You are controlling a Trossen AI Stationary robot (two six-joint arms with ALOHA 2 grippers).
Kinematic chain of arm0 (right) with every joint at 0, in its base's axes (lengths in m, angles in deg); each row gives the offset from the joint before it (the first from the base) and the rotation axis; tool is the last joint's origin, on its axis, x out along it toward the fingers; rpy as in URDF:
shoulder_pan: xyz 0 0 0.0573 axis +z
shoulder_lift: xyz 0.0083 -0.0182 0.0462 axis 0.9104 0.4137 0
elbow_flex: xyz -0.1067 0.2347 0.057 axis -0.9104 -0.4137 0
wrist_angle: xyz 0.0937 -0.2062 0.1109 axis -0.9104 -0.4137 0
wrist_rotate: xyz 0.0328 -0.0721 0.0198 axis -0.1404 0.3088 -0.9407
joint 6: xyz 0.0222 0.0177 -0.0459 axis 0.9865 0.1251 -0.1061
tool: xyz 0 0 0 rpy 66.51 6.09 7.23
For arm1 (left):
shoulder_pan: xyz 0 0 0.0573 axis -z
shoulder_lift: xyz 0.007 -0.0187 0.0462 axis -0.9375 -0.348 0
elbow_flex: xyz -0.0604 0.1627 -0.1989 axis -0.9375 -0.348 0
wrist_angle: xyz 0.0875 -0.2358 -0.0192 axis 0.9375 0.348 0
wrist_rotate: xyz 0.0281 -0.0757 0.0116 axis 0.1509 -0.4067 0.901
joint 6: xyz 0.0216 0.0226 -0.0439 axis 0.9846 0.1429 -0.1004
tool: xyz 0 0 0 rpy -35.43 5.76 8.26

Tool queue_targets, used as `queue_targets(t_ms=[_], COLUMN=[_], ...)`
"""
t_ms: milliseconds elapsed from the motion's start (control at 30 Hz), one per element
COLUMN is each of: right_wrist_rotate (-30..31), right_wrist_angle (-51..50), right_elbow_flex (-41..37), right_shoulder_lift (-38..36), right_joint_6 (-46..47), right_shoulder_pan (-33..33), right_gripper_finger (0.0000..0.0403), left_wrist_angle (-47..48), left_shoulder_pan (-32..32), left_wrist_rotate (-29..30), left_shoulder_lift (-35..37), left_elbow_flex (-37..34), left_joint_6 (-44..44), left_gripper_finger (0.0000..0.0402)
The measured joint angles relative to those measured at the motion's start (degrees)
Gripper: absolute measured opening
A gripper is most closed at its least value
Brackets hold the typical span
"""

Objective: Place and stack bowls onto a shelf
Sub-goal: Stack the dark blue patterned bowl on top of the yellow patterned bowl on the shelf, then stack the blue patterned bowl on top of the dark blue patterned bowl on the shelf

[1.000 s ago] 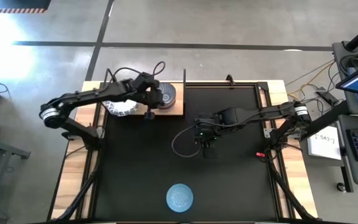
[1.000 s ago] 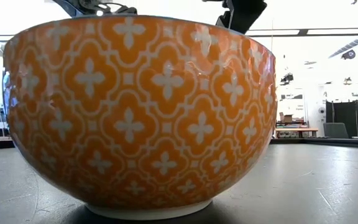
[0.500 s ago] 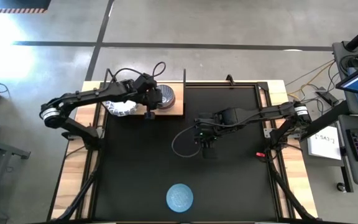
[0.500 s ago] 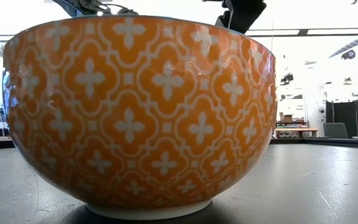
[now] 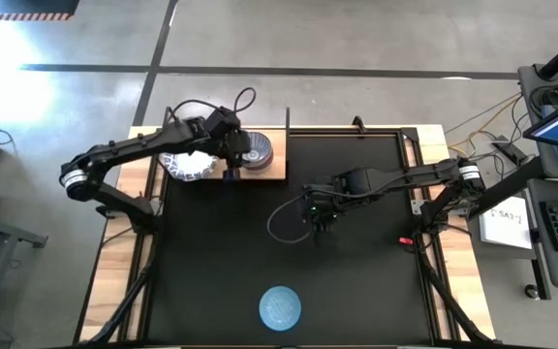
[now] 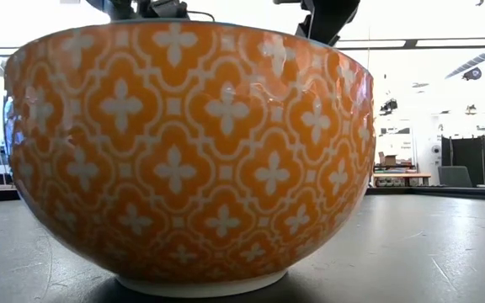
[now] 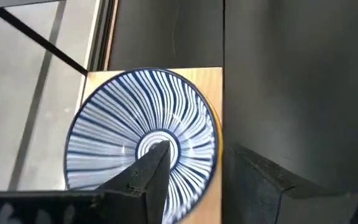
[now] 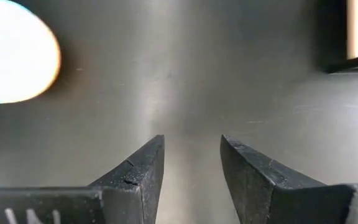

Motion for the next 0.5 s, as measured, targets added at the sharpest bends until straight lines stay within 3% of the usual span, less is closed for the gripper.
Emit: queue_targets(t_ms=[100, 333, 500], right_wrist_rotate=[-3.1, -3.4, -3.0], right_wrist_angle=[1.6, 7.2, 11.9], right_elbow_flex=[0.0, 0.0, -0.2], right_shoulder_lift=[0.0, 0.0, 0.8], right_joint_6=[1.6, 3.2, 7.7], right_shoulder_pan=[0.6, 4.7, 8.7], right_gripper_finger=[0.0143, 0.0137, 0.0135], left_wrist_angle=[5.4, 8.7, 7.8], left_shoulder_pan=[0.1, 1.3, 6.9], left_wrist_rotate=[-1.8, -19.7, -17.7], left_shoulder_lift=[0.3, 1.5, 3.5], left_elbow_flex=[2.9, 2.6, -0.8], left_joint_6=[-2.4, -11.6, -15.9], left_gripper_finger=[0.0142, 0.0141, 0.0141])
